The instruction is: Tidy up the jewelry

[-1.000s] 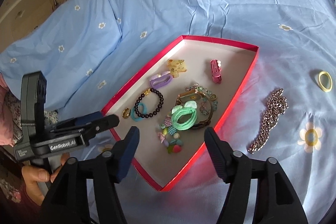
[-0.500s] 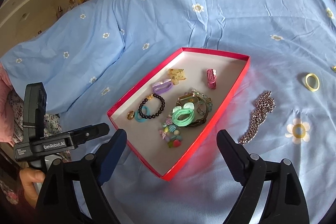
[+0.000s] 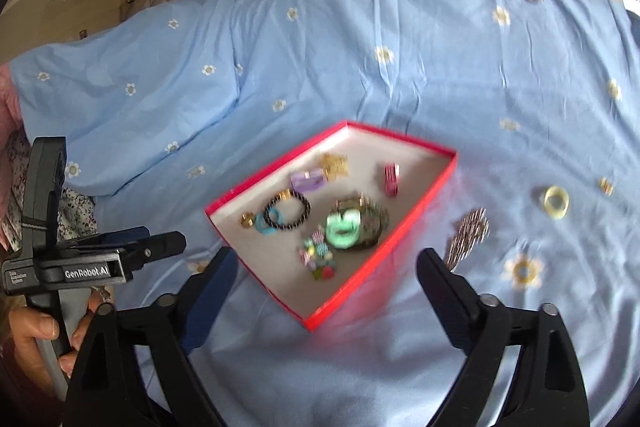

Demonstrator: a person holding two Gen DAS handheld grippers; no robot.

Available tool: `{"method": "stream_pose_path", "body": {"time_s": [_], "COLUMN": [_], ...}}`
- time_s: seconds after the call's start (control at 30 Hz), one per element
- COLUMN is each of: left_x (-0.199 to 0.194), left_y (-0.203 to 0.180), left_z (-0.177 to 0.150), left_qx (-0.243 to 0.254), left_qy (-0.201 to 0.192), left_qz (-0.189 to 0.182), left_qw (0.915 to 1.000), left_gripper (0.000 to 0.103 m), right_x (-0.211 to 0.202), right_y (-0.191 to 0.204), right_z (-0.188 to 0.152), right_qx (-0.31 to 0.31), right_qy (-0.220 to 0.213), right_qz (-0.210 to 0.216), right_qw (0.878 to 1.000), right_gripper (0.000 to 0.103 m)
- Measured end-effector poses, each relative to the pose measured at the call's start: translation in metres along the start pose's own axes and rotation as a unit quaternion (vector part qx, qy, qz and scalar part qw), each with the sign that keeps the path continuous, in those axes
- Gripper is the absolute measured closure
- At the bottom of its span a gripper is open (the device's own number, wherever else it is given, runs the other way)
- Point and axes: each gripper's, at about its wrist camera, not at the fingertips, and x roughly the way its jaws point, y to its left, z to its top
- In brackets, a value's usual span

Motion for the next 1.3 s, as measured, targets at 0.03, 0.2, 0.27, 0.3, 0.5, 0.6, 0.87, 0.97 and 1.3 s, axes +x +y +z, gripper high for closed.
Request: {"method": "stream_pose_path", "body": {"time_s": [0.03,0.2,0.27,0.3,0.5,0.6,0.87,0.97,1.3], "left_x": [-0.005,-0.005,-0.002,-0.001,0.013,0.013,0.012,0.014,0.011], "left_y": [-0.004,-0.013,-0.01,-0.01,-0.012,-0.013,-0.02,-0.022,-0.024], "left_z": [0.004,0.013,0.009,0.007,-0.015,-0.022,-0.028,-0.03,-0.033], "left_qx": [0.011,0.04,0.031,0.028,0.038,0.037,0.056,0.059,0.067], "left_qy": [-0.016,-0.046,-0.048,-0.048,-0.032,-0.027,-0.036,-0.03,-0.033], "left_qz": [0.004,0.05,0.056,0.059,0.084,0.084,0.097,0.093,0.097], "left_qw": [0.9998,0.9969,0.9968,0.9967,0.9952,0.9954,0.9931,0.9935,0.9925], "left_gripper": [0.0,0.0,0.0,0.0,0.0,0.0,0.0,0.0,0.0], "right_x": [-0.004,-0.009,-0.006,-0.006,0.003,0.005,0.009,0.011,0.012], "right_y": [0.001,-0.003,-0.009,-0.011,-0.013,-0.012,-0.012,-0.01,-0.011], "right_z": [0.006,0.028,0.023,0.019,-0.009,-0.015,-0.023,-0.026,-0.033], "right_qx": [-0.006,-0.023,-0.006,0.002,0.005,0.001,-0.007,-0.012,-0.016], "right_qy": [-0.006,-0.008,-0.009,-0.01,-0.008,-0.006,-0.002,0.002,0.006], "right_qz": [0.002,0.004,0.008,0.008,-0.016,-0.021,-0.026,-0.023,-0.017], "right_qw": [1.0,1.0,1.0,1.0,1.0,1.0,1.0,1.0,1.0], "right_gripper": [0.001,0.0,0.0,0.0,0.0,0.0,0.0,0.0,0.0]}}
